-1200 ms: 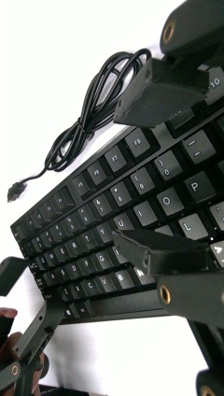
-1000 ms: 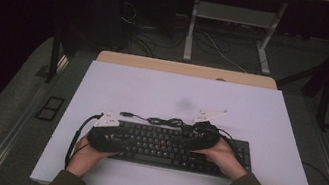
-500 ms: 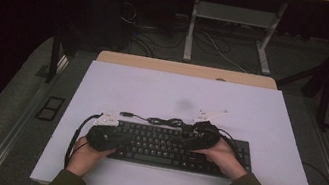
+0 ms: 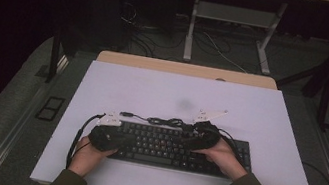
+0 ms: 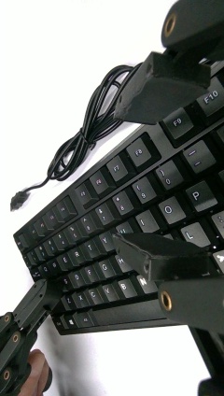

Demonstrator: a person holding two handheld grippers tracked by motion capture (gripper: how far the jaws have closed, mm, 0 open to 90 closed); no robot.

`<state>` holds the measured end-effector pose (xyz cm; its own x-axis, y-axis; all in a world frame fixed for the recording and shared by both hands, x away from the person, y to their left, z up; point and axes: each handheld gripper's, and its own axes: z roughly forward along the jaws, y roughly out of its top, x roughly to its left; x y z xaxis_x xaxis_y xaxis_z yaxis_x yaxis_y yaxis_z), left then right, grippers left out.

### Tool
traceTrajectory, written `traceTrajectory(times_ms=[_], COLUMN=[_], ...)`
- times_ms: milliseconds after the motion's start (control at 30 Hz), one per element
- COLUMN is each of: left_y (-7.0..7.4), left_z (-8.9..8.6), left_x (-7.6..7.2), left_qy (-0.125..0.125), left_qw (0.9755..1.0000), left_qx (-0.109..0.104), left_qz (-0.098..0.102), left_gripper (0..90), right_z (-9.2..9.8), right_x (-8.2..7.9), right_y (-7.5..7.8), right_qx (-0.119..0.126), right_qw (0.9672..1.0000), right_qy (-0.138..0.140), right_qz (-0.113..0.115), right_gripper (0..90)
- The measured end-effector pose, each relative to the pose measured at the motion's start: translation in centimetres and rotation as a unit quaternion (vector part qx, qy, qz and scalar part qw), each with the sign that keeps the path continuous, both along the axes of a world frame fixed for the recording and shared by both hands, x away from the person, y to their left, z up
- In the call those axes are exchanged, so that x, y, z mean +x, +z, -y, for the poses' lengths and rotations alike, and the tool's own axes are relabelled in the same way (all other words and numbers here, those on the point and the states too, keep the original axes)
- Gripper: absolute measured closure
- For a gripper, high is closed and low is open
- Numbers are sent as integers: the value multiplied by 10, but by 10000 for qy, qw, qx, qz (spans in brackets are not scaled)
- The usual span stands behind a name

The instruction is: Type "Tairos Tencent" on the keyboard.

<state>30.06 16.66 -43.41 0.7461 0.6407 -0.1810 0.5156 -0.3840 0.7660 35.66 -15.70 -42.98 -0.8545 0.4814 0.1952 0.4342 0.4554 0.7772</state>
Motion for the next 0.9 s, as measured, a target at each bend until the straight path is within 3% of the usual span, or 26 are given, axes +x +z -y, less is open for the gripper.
traceTrajectory(times_ms=[900], left_y=[-4], left_z=[6], left_x=[1], left_qy=[-26], left_qw=[9998], left_qx=[192], left_qz=[-32], left_gripper=[894], right_z=[0], right_x=[0], right_y=[0], right_qx=[-15], right_qw=[10000], right_qy=[-13], right_qz=[10], right_gripper=[337])
